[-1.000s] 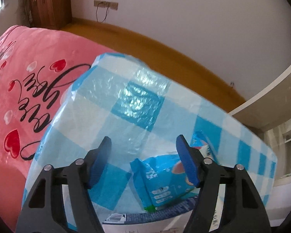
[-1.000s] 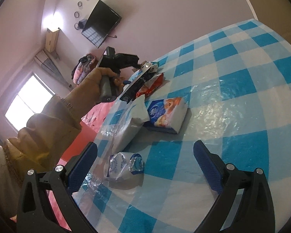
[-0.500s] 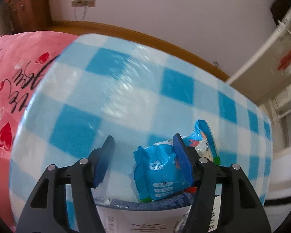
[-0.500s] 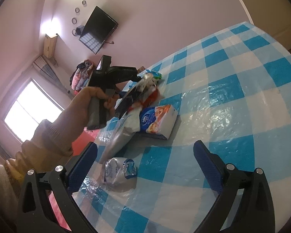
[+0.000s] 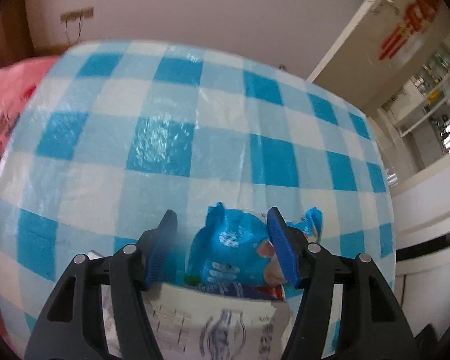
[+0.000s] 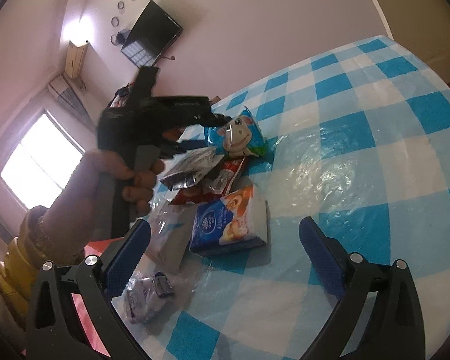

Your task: Collect trash

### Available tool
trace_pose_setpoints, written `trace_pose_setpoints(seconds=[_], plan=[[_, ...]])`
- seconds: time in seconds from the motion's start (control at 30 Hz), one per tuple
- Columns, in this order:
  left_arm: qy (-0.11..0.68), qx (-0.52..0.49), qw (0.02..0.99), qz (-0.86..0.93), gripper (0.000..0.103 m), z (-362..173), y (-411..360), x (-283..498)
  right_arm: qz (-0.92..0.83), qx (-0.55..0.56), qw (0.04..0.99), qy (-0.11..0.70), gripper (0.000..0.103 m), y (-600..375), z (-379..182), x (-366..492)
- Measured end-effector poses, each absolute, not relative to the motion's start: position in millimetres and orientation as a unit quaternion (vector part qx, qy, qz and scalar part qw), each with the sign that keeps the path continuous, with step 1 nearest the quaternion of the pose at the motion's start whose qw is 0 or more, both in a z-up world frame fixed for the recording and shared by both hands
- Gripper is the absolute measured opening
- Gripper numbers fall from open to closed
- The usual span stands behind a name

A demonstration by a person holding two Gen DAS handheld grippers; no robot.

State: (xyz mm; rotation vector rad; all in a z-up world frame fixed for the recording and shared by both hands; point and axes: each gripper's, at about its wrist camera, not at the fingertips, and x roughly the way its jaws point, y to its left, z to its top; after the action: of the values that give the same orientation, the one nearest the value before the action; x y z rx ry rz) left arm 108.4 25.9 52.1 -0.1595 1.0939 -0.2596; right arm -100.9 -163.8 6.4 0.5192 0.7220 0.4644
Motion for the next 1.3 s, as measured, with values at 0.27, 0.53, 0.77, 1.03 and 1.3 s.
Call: trace_pose_setpoints(seconds=[0.27, 0.53, 0.77, 1.03, 1.3], plan=[[0.453, -0.067, 0.883, -0.107, 0.066, 102.6, 50.1, 52.4, 0.222, 0.205, 0.884, 0.358, 0.098, -147.9, 7.0, -101.0], [0.453, -0.107, 0.881, -0.086, 0.073, 102.4, 118.6, -17.8, 0.216, 0.167, 0.893, 0.359, 0.098, -133.9, 8.3, -104.2], [0.455, -0.176, 0.867, -0.097, 0.073, 77.8, 143.6, -43.8, 0.207, 0.155, 0.896, 0.360, 0.098, -129.9, 8.0, -101.8], [0.454, -0.287, 0.836, -0.108, 0.073, 67.7, 113.7, -8.1, 0.194, 0.150, 0.896, 0.370, 0.098, -128.3, 7.3, -93.3], [0.466, -0.302, 0.829, -0.063, 0.073, 51.2, 95.7, 36.5, 0.194, 0.142, 0.891, 0.386, 0.098, -120.8, 3.8, -78.5]])
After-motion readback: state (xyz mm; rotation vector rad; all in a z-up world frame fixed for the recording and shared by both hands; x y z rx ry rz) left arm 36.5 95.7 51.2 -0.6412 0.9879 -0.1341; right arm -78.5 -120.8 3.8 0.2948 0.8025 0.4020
